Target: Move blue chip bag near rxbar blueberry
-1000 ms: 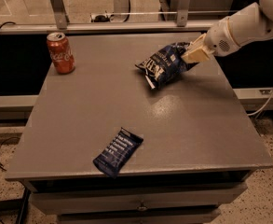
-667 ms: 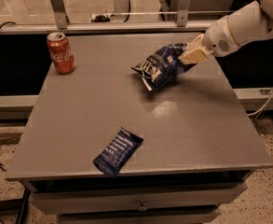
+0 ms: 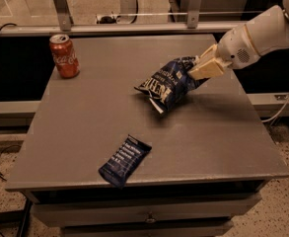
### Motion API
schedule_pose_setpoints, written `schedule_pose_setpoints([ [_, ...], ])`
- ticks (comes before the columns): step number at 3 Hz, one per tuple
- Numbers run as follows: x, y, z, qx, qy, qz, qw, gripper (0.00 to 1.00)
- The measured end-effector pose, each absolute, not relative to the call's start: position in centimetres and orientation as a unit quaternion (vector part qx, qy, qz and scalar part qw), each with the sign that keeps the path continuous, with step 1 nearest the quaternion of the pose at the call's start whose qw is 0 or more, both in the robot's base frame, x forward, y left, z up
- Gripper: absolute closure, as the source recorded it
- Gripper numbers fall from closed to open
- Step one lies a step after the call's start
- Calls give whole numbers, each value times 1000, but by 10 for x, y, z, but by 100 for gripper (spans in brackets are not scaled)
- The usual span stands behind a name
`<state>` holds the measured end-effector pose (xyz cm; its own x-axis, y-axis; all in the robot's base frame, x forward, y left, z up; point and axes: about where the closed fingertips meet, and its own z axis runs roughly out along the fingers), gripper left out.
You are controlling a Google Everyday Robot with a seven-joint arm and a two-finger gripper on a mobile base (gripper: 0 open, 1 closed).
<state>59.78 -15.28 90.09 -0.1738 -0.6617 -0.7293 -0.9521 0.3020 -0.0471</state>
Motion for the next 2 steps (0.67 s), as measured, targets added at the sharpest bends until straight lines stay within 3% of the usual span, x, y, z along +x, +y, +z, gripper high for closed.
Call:
schedule_pose_setpoints([
  [1,572,-157,897,-573,715,231,326,100],
  [2,548,-155,891,-602,687,252,318,84],
])
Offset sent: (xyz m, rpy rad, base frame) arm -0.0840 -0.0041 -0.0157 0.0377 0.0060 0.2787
